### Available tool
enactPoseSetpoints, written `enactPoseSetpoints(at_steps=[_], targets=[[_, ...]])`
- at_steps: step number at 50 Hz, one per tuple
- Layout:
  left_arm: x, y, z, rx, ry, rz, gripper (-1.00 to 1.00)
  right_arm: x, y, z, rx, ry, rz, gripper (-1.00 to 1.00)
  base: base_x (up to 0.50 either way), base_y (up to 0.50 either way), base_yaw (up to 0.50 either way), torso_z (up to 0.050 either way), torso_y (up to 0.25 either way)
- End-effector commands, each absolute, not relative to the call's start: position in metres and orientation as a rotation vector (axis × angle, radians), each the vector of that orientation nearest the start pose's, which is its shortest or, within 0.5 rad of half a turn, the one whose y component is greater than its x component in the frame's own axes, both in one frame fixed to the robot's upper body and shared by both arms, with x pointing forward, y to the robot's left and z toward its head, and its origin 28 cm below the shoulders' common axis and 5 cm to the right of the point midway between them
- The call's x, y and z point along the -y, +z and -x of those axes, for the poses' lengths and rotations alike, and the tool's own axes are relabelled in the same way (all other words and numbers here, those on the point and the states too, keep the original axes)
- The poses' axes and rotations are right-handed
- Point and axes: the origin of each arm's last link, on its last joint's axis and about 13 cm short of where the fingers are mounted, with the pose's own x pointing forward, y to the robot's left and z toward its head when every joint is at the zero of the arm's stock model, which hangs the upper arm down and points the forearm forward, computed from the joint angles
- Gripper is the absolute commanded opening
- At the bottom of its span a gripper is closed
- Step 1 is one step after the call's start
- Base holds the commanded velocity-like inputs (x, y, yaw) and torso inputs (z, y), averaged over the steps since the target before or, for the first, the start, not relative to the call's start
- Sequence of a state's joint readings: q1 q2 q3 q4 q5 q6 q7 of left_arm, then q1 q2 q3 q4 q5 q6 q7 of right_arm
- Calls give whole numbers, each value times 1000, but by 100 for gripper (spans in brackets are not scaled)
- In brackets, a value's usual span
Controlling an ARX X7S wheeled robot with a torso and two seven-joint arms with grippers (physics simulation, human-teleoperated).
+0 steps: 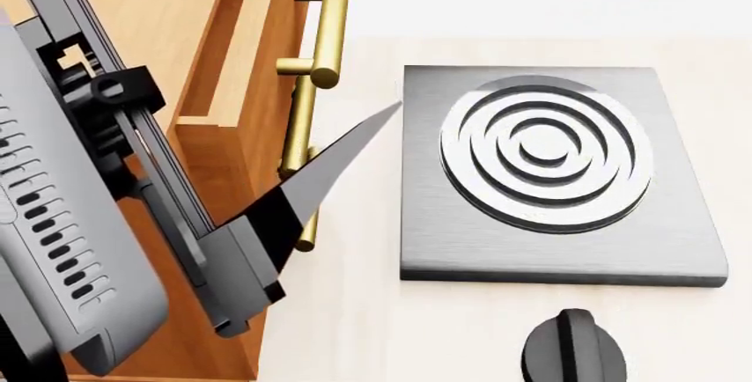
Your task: Pick the akita bowl on the wooden cabinet and place it on the plate.
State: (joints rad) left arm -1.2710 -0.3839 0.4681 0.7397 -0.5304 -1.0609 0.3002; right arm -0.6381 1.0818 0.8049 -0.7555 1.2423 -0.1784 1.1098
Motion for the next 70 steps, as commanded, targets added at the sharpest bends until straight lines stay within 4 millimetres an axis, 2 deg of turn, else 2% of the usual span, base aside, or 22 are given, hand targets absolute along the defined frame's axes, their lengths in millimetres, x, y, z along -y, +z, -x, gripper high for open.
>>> enactPoseSetpoints(at_steps=[1, 13, 27, 36, 43, 51, 55, 70], targets=[[-174, 344, -236, 572, -859, -652, 100, 246, 257, -144, 437, -714, -246, -100, 0, 0, 0, 0, 0], [-174, 342, -237, 568, -861, -646, 100, 257, 258, -159, 374, -722, -264, -100, 0, 0, 0, 1, 0], [-173, 339, -240, 566, -865, -639, 100, 260, 259, -156, 365, -450, -675, -100, 0, 0, 0, 0, 1], [-174, 338, -240, 564, -860, -635, 100, 262, 262, -147, 403, -475, -696, -100, 0, 0, 0, 0, 0], [-175, 335, -242, 559, -857, -631, 100, 271, 256, -138, 447, -592, -895, -100, 0, 0, 0, 0, 0], [-174, 335, -243, 560, -860, -631, 100, 269, 258, -137, 443, -580, -927, -100, 0, 0, 0, 0, 1], [-174, 335, -242, 559, -859, -630, 100, 268, 257, -141, 409, -509, -961, -100, 0, 0, 0, 0, 0], [-175, 335, -242, 561, -859, -627, 100, 271, 252, -144, 393, -511, -996, -100, 0, 0, 0, 0, 0]])
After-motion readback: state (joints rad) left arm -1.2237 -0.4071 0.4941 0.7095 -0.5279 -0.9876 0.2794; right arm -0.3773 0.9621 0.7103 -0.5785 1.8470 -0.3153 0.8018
